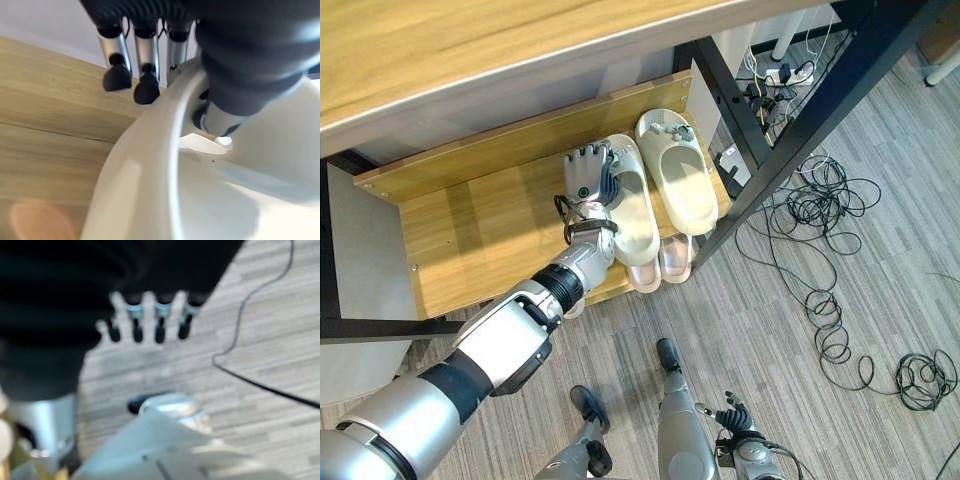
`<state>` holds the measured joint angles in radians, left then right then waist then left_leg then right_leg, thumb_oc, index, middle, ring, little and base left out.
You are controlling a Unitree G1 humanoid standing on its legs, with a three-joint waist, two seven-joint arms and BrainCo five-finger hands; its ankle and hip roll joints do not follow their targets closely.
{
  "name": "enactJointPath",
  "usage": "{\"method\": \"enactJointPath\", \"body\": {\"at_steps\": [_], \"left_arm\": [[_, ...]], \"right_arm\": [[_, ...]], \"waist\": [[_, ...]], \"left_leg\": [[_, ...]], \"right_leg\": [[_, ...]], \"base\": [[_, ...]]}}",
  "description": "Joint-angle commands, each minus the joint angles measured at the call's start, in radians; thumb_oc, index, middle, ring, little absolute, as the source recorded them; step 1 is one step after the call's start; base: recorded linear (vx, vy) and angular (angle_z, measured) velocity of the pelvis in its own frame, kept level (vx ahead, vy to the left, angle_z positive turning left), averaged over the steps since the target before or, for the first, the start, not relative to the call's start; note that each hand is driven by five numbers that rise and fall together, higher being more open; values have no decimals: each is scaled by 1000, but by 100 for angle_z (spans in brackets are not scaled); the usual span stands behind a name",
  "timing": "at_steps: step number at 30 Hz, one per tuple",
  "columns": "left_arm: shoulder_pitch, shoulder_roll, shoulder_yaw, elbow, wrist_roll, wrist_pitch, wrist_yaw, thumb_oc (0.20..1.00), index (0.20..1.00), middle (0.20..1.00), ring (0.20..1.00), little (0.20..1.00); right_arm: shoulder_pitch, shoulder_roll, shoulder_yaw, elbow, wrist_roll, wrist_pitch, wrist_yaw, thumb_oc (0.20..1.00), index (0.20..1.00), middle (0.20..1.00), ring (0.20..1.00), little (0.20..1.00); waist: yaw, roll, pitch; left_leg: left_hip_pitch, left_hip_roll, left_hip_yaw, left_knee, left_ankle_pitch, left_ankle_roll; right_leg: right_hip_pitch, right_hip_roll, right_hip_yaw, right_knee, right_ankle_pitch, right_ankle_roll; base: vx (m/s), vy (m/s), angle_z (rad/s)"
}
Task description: Arrange the slippers neatly on the shoe rack.
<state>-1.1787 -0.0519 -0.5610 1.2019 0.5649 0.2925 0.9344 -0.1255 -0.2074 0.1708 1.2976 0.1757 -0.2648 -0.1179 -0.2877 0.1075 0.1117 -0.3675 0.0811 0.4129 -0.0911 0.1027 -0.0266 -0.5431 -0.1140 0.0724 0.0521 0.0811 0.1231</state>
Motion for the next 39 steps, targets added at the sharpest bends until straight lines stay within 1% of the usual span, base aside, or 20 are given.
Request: {"method": "enactJointPath", "body": {"at_steps": [1,6,11,13,24,32,39], "left_arm": [[-82,-45,45,127,62,9,-28,200,200,200,200,200],[-67,-6,38,152,70,30,-37,200,200,200,200,200],[-59,15,38,173,66,47,-43,203,203,203,203,203],[-48,35,40,183,63,59,-45,200,200,200,200,200],[-40,53,42,196,49,74,-55,200,200,200,200,200],[-87,55,44,199,46,92,-56,200,200,200,200,200],[-105,67,45,235,38,123,-77,200,200,200,200,200]], "right_arm": [[-33,-26,17,59,28,-6,2,1000,1000,1000,1000,1000],[-40,-23,21,70,23,-7,2,1000,1000,1000,1000,1000],[-40,-17,19,81,19,-9,1,1000,1000,1000,1000,1000],[-34,-13,17,85,19,-12,-1,1000,1000,1000,1000,1000],[-33,-8,15,102,18,-9,1,1000,1000,1000,1000,1000],[-35,0,27,101,9,-10,-4,1000,1000,1000,1000,1000],[-54,9,39,109,9,-2,-7,1000,1000,1000,1000,1000]], "waist": [[-32,35,25],[-33,38,12],[-29,38,-3],[-23,35,-21],[-16,34,-48],[-24,32,-50],[-27,26,-51]], "left_leg": [[84,54,-60,4,-76,-104],[72,59,-50,4,-76,-106],[57,64,-45,4,-74,-108],[43,70,-48,4,-71,-110],[21,75,-63,4,-62,-118],[9,88,-53,4,-59,-123],[5,99,-36,4,-55,-130]], "right_leg": [[4,40,8,-24,17,36],[-17,43,16,-23,23,37],[-35,47,18,-28,30,39],[-47,47,15,-32,33,37],[-60,52,2,-37,37,34],[-79,64,9,-32,37,30],[-90,75,16,-32,40,30]], "base": [[0,0,0],[10,-10,-7],[9,-23,-7],[23,-46,-1],[5,-6,0],[0,0,0],[8,-16,-5]]}}
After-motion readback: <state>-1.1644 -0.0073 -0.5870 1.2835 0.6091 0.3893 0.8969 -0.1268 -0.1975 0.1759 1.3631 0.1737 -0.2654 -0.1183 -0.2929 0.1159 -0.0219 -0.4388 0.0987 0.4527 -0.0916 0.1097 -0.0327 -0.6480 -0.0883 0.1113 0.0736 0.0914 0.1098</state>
